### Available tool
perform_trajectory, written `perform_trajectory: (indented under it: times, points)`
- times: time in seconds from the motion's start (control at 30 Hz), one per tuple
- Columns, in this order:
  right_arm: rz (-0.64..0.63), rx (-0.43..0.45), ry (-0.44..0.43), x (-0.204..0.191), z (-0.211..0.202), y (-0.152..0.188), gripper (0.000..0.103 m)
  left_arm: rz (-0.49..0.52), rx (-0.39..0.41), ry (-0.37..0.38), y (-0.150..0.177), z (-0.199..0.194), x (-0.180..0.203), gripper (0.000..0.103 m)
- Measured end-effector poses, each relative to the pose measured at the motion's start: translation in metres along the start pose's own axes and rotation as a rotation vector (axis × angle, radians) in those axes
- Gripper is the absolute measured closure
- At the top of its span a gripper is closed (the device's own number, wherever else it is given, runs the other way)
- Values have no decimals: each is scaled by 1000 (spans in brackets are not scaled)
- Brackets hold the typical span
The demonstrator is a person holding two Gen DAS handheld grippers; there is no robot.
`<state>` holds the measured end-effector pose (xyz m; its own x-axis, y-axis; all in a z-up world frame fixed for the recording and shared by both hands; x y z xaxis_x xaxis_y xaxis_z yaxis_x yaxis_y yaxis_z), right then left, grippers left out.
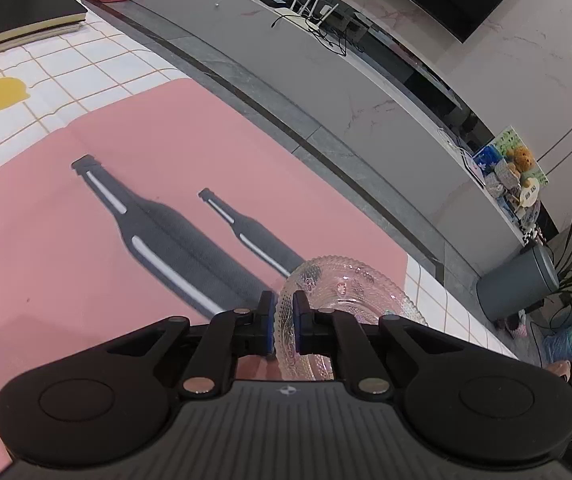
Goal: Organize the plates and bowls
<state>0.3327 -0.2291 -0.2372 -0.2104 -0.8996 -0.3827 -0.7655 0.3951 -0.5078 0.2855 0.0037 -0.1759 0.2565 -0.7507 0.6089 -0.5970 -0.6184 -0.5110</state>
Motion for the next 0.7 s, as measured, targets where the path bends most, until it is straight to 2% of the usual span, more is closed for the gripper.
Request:
perform_trajectory:
  times: [0.3,0.5,0.7]
  points:
    - [5,-20,8,13,-39,22,99,-13,-21,8,21,-37,1,95]
    - [47,-43,3,29,-80,45,99,39,-25,34,37,-78,13,95]
    - [47,-8,20,39,-134,75,98,112,-46,48,59,-119,23,95]
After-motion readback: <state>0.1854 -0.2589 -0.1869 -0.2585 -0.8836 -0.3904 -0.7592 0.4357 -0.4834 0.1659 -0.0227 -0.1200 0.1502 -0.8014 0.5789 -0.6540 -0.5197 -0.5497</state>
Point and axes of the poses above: each gripper's, at about its wrist camera, not at the fingertips, and z roughly the way its jaws point, x to its right, y to its underside, the point moved 1 cm from there along z, roughly the way its jaws point, and after that the axes turned 12 degrees about y, right-handed, at the moved point
